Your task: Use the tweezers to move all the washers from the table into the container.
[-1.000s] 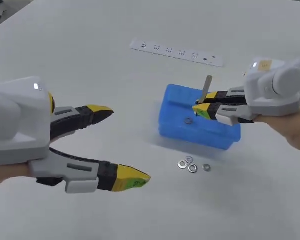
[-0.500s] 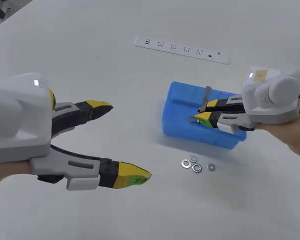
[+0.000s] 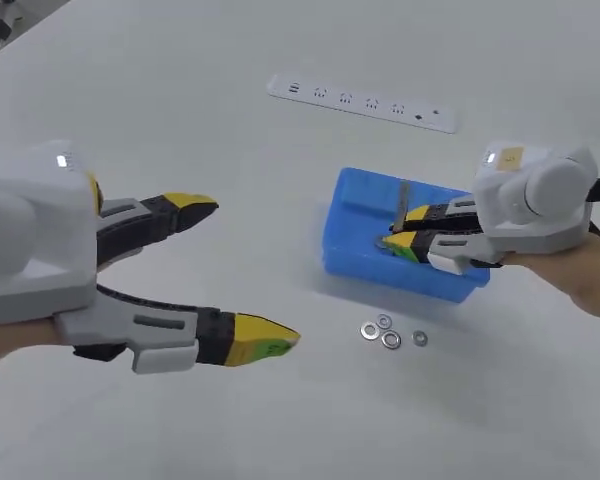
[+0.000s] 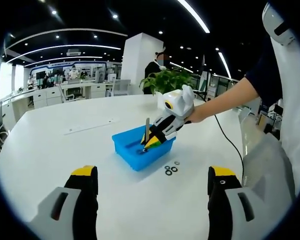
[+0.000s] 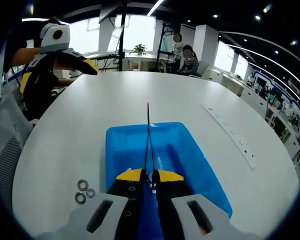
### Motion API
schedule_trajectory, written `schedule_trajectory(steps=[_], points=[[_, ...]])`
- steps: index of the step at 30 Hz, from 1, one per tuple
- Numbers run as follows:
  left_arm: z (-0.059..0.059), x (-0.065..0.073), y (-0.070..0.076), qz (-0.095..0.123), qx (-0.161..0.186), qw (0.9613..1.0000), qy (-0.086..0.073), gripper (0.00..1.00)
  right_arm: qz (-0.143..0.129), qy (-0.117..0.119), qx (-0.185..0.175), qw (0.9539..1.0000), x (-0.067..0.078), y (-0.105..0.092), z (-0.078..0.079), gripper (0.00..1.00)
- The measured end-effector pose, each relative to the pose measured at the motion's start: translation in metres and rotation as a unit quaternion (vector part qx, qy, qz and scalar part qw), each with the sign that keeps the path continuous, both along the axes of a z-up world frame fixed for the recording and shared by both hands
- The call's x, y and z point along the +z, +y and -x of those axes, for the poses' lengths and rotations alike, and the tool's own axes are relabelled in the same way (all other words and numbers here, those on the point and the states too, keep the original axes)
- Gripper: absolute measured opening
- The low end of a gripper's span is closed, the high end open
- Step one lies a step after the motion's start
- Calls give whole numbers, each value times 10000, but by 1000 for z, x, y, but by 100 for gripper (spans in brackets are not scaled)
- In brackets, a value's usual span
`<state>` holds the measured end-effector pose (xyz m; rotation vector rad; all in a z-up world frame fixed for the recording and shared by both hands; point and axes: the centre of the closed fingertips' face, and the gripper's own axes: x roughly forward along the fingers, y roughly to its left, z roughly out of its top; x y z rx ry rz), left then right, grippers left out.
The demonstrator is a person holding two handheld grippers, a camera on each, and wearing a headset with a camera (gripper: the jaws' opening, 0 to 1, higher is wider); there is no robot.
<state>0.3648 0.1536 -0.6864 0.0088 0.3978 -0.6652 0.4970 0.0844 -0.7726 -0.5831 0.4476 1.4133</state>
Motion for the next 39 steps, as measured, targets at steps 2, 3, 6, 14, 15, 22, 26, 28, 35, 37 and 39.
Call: schedule_trajectory(steps=[2,3,6,14,15,22,26,28,35,37,39], points=[[0,0,0,2,6,10000,-8,96,6,0,10,10000,0,0,0,10],[0,1,0,7,11,10000,-16,96,14,-11,19,10000,0,1,0,10],[0,1,0,19,16,10000,-7,96,20,-31,36,10000,0,1,1,10],[0,1,-1,-12,-7,10000,9,96,-294,-29,-132,9995,12,3,-4,10],[0,1,-1,-13,-12,10000,11,95,-346,5,-166,9993,14,4,-5,9],[-3,3,-4,-23,-52,10000,-3,95,-537,114,-347,9979,21,4,-12,10],[-2,2,-5,-9,-67,10000,15,95,-486,109,-384,9980,18,2,-13,10],[-1,1,-5,-40,-82,10000,37,95,-468,83,-396,9981,17,0,-13,10],[-2,3,-5,-37,-79,10000,12,95,-454,84,-322,9984,17,-1,-8,8],[-4,4,-6,-31,-90,10000,5,95,-482,100,-311,9983,18,0,-7,8],[-10,7,-7,-28,-92,9999,-42,95,-464,60,-281,9985,18,0,-7,8]])
